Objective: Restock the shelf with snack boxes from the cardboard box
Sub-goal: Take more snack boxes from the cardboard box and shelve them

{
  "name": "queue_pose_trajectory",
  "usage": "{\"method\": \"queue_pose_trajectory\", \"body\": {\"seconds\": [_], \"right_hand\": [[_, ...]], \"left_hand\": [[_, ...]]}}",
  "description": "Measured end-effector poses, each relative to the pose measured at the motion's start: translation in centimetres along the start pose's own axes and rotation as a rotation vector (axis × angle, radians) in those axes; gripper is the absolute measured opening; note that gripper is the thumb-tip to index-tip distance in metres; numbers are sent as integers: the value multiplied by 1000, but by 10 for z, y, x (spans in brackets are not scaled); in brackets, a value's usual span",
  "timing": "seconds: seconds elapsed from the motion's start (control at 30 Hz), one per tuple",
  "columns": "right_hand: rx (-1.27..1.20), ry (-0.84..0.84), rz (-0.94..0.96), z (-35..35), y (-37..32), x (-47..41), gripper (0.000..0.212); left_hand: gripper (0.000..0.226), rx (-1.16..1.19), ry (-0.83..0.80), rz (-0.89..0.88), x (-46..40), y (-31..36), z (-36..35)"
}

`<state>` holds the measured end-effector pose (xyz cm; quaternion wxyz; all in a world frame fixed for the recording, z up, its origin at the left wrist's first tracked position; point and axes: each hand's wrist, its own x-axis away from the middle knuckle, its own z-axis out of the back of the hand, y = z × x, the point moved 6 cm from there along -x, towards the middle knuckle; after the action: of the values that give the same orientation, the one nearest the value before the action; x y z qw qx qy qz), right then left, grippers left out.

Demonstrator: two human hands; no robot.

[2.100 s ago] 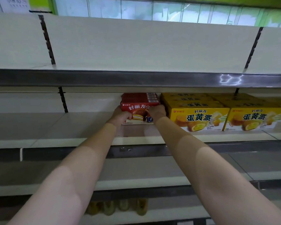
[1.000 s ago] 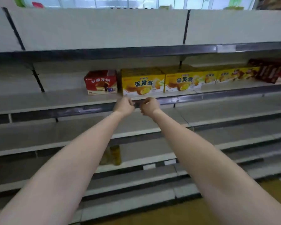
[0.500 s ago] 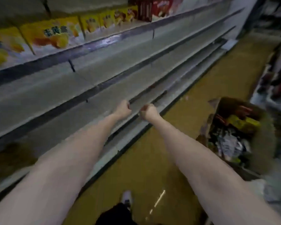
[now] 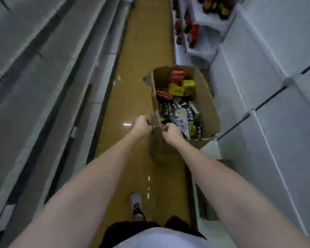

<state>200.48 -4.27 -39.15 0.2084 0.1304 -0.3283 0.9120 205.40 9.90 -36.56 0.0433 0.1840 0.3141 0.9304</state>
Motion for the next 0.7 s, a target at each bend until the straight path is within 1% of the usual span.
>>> {"method": "queue_pose_trajectory", "body": {"seconds": [0.07,0.13,0.23,0.33,0.47,0.57,0.67,0.7], "right_hand": [[-14,45,-75,10,20,-11,5],[-20,81,-130,17,34,-19,10],[-45,132,-174,23,48,-33,12],[-95,149,-206,30,58,-47,17],[-138,168,-249,41,75,-75,20],[-112,167,-236,51,85,-104,20],[-130,139,-215,58,94,-138,29],[-149,118,-216,60,96,-151,33]], "left_hand": [[5,9,-66,-55,-21,14,-15],[7,34,-111,-85,-40,25,-29],[5,41,-130,-107,-58,42,-43],[11,26,-168,-130,-71,59,-57],[8,-5,-199,-137,-95,79,-69],[14,-10,-195,-121,-119,93,-74],[10,21,-202,-80,-150,99,-83],[12,33,-193,-57,-163,100,-86]]}}
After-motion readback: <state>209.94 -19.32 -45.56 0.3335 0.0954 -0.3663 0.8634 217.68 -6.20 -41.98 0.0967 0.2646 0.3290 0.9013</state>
